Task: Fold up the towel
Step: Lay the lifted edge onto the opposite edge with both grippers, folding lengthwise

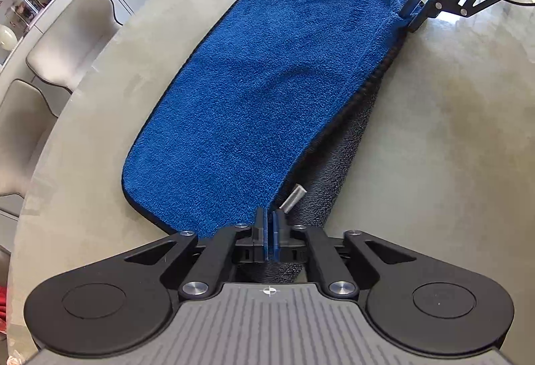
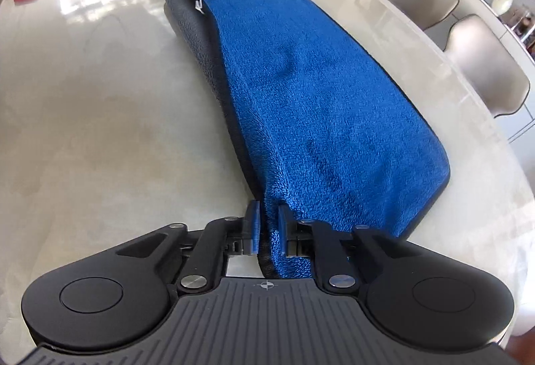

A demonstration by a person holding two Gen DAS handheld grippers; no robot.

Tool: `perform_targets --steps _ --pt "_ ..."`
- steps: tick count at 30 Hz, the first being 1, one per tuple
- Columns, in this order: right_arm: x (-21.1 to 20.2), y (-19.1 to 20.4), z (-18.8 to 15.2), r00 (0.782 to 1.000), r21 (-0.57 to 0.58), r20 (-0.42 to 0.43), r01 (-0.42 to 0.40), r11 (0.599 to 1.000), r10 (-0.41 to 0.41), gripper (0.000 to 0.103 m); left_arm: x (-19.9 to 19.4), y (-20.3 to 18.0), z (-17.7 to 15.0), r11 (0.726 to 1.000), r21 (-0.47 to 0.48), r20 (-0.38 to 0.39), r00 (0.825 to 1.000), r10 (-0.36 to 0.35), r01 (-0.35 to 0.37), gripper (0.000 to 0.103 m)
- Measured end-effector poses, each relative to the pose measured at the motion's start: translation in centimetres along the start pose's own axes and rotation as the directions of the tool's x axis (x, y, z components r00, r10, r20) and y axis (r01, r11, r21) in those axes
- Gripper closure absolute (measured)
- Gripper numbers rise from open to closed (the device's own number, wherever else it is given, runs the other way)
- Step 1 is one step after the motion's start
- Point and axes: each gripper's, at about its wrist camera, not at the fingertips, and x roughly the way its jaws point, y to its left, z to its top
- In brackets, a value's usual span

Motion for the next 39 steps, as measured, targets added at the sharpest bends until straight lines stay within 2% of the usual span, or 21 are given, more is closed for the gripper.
perform_targets --steps 8,11,13,17,18,22,23,25,27,34,39 --pt "-1.4 -2.5 0.6 0.999 0.065 0.046 0.023 0.998 -0.026 0.094 0.1 -0.3 -0.1 0.999 0.002 -0.011 0.999 -0.047 0.047 0.093" --pt "-1.2 -2.7 0.9 0.999 0.052 0.042 0.03 0.998 -0.032 0.094 0.2 -0.4 0.1 0.999 0.008 -0.019 0.999 -0.049 0.05 0.092" --pt "-0.8 -2.7 1.0 0.999 0.044 0.035 0.032 0.998 -0.034 0.094 0.2 -0.6 0.2 0.999 0.026 -0.024 0.999 -0.045 0.045 0.089" --pt "-0.5 -2.8 1.0 0.999 0.059 0.034 0.029 0.998 -0.031 0.094 0.5 -1.1 0.2 0.997 0.077 -0.031 0.999 0.021 -0.018 0.071" --pt "-0.5 -2.9 0.9 0.999 0.062 0.035 0.027 0.998 -0.029 0.094 0.6 -1.1 0.2 0.997 0.077 -0.033 0.999 0.025 -0.023 0.071" --pt "-0.5 -3.0 0.8 0.999 0.071 0.034 0.024 0.997 -0.026 0.094 0.5 -0.5 0.2 0.999 0.041 -0.031 0.999 -0.007 0.008 0.074" --pt "-0.5 -3.0 0.8 0.999 0.072 0.034 0.023 0.997 -0.025 0.094 0.5 -0.3 0.2 0.999 0.038 -0.033 0.999 -0.013 0.014 0.077" --pt "-0.6 -2.8 0.8 0.999 0.071 0.035 0.024 0.997 -0.026 0.094 0.5 -0.4 0.2 0.998 0.052 -0.038 0.999 -0.017 0.019 0.093" --pt "-0.5 -2.8 0.7 0.999 0.067 0.038 0.028 0.997 -0.03 0.094 0.4 -0.5 0.2 0.998 0.065 -0.044 0.999 -0.018 0.021 0.098" --pt "-1.7 -3.1 0.6 0.996 0.045 0.071 0.052 0.998 -0.055 0.094 -0.9 0.0 0.4 0.998 0.068 -0.027 1.0 0.0 0.002 0.1" --pt "-2.5 -3.7 1.4 0.993 -0.001 0.084 0.086 0.996 -0.086 0.094 -2.5 0.7 1.1 0.995 0.086 -0.002 0.999 0.046 -0.046 0.1"
